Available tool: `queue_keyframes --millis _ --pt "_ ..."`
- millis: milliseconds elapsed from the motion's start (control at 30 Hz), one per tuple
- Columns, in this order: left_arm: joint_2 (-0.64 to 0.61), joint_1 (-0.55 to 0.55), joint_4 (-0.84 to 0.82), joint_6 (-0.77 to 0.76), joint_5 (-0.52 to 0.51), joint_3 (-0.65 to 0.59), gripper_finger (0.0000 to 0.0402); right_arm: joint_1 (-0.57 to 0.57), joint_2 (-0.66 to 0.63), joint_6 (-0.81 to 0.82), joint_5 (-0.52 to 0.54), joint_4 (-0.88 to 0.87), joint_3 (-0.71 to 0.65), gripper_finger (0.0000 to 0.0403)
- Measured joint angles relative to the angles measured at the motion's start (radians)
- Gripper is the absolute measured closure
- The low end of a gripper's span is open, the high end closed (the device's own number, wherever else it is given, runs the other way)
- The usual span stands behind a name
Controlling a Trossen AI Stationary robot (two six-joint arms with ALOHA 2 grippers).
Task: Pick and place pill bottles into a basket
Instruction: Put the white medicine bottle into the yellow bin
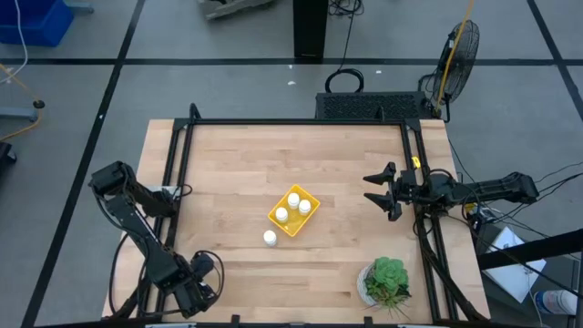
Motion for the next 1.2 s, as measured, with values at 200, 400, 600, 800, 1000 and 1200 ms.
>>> queue_keyframes --millis 200,400,600,800,1000,1200 --pt "0.000 0.000 0.001 0.009 0.014 0.000 0.0197 0.000 0.000 0.000 0.000 -0.003 0.000 0.0138" --pt "-0.003 0.001 0.003 0.055 0.018 0.002 0.0243 0.000 0.000 0.000 0.000 -0.003 0.000 0.0138" --pt "-0.003 0.031 0.003 0.125 -0.004 0.002 0.0243 0.000 0.000 0.000 0.000 -0.003 0.000 0.0138" --pt "-0.001 0.111 -0.031 0.274 -0.037 0.018 0.0243 0.000 0.000 0.000 0.000 -0.013 0.000 0.0138" --pt "0.001 0.232 -0.167 0.501 -0.073 0.111 0.0243 0.000 0.000 0.000 0.003 -0.020 0.000 0.0138" --pt "0.001 0.332 -0.364 0.692 -0.143 0.301 0.0243 0.000 0.000 0.000 0.005 -0.026 0.000 0.0138"
